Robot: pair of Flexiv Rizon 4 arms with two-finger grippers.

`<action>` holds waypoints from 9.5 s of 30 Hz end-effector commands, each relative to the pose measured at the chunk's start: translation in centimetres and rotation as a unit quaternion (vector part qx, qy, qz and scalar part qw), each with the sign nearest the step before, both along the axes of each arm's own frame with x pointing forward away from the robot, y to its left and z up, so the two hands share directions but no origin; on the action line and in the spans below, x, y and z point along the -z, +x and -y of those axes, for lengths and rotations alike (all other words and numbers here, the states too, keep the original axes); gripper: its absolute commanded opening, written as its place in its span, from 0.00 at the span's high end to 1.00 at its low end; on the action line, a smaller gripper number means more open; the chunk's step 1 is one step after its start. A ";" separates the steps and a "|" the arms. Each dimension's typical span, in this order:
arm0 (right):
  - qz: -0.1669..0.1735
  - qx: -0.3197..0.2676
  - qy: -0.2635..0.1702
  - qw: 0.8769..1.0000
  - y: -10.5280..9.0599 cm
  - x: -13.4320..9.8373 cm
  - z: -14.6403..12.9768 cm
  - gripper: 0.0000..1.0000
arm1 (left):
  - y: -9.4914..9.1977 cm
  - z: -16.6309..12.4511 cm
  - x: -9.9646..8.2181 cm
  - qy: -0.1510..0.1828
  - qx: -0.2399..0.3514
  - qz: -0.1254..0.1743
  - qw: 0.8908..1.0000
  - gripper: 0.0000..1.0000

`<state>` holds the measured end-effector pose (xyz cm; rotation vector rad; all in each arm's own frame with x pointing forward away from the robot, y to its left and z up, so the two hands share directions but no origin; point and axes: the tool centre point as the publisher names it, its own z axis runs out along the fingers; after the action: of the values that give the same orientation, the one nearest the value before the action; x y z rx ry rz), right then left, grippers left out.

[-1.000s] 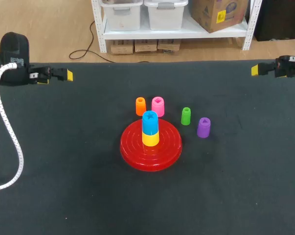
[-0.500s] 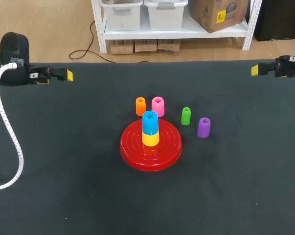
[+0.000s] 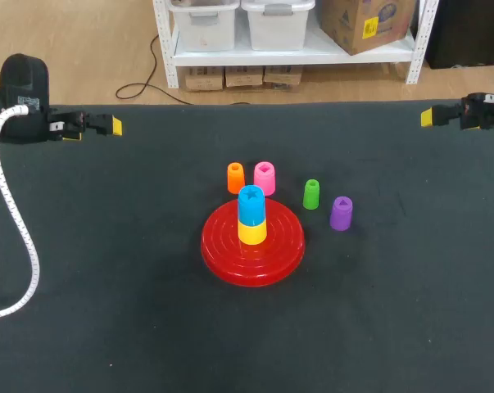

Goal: Pick up and stack the cylinders on the red base in this order: pink,purple,orange,green

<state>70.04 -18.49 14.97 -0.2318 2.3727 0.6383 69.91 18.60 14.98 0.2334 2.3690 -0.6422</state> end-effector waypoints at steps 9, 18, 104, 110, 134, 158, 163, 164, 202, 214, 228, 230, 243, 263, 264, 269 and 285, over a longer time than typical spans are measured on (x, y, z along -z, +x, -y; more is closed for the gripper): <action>0.000 0.000 0.000 1.000 0.0 0.0 0.0 0.00 | 0.0 0.1 -0.1 0.003 -0.002 -0.003 1.000 0.00; 0.000 0.000 0.000 1.000 0.0 0.0 0.0 0.00 | -2.6 0.4 -0.8 0.059 0.087 0.047 0.993 0.00; 0.000 0.000 0.000 1.000 0.0 0.0 0.0 0.00 | -9.3 7.4 1.7 0.062 0.415 0.230 0.878 0.00; 0.000 0.000 0.000 1.000 0.0 0.0 0.0 0.00 | -9.3 7.4 1.7 0.062 0.415 0.230 0.878 0.00; 0.000 0.000 0.000 1.000 0.0 0.0 0.0 0.00 | -9.3 7.4 1.7 0.062 0.415 0.230 0.878 0.00; -0.009 -0.113 -0.147 0.983 3.3 0.1 -10.0 0.00 | -9.3 7.4 1.7 0.062 0.415 0.230 0.878 0.00; -0.006 -0.146 -0.186 0.972 4.6 1.0 -13.9 0.00 | -9.3 7.4 1.7 0.062 0.415 0.230 0.878 0.00; -0.005 -0.149 -0.195 0.969 4.8 1.2 -14.5 0.00 | -9.3 7.4 1.7 0.062 0.415 0.230 0.878 0.00; -0.101 -0.252 -0.294 0.917 2.7 9.6 -24.6 0.00 | -9.3 7.4 1.7 0.062 0.415 0.230 0.878 0.00; -0.113 -0.254 -0.311 0.909 2.6 10.7 -25.4 0.00 | -9.3 7.4 1.7 0.062 0.415 0.230 0.878 0.00; -0.124 -0.263 -0.329 0.899 3.2 12.0 -26.0 0.00 | -9.3 7.4 1.7 0.062 0.415 0.230 0.878 0.00; -0.124 -0.263 -0.328 0.899 3.1 12.0 -26.1 0.00 | -9.3 7.4 1.7 0.062 0.415 0.230 0.878 0.00; -0.130 -0.262 -0.307 0.906 3.3 12.4 -26.6 0.45 | -9.3 7.4 1.7 0.062 0.415 0.230 0.878 0.00; -0.127 -0.264 -0.301 0.908 3.3 12.3 -26.7 1.00 | -9.3 7.4 1.7 0.062 0.415 0.230 0.878 0.00; -0.127 -0.264 -0.301 0.907 3.2 12.2 -26.7 1.00 | -9.3 7.4 1.7 0.062 0.415 0.230 0.878 0.00; -0.121 -0.267 -0.302 0.907 3.0 11.1 -26.3 1.00 | -9.3 7.4 1.7 0.062 0.415 0.230 0.878 0.00; -0.019 -0.333 -0.286 0.898 1.1 0.3 -27.4 1.00 | -9.3 7.4 1.7 0.062 0.415 0.230 0.878 0.00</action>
<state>73.19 10.20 12.37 -1.3437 2.4748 0.1922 60.69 11.09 13.42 1.3528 1.7789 -0.7038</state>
